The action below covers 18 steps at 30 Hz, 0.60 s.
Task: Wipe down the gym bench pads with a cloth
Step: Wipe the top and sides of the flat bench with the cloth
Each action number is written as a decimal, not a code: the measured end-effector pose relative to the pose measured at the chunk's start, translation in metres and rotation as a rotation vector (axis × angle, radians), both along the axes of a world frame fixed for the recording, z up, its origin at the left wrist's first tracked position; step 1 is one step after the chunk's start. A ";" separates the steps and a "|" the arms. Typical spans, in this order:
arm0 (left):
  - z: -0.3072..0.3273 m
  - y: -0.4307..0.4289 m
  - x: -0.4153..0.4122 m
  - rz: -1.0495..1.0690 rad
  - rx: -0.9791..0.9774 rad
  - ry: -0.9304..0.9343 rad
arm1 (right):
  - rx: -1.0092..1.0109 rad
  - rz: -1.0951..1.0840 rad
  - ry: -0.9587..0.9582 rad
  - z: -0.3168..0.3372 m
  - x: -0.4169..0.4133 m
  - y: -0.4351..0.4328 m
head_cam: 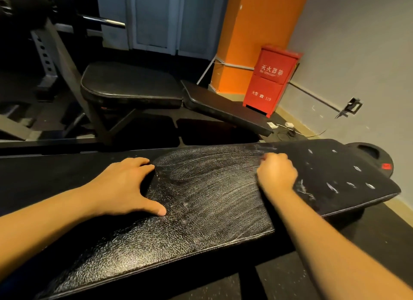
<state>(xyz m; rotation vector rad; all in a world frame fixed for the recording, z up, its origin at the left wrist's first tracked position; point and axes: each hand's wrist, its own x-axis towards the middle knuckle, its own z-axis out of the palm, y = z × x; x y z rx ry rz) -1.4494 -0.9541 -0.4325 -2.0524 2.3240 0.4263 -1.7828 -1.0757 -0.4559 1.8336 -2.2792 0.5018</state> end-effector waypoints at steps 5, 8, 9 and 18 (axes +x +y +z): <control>0.004 -0.019 -0.003 0.024 0.059 -0.033 | 0.132 0.741 -0.168 -0.002 0.137 0.078; 0.000 -0.025 -0.003 0.010 0.053 -0.063 | 0.095 0.796 -0.097 -0.003 0.110 0.059; -0.002 -0.025 -0.001 0.007 0.053 -0.054 | 0.075 0.687 -0.066 -0.005 0.085 0.040; -0.003 -0.033 0.000 -0.009 0.082 -0.071 | 0.002 0.167 -0.055 -0.004 0.038 -0.041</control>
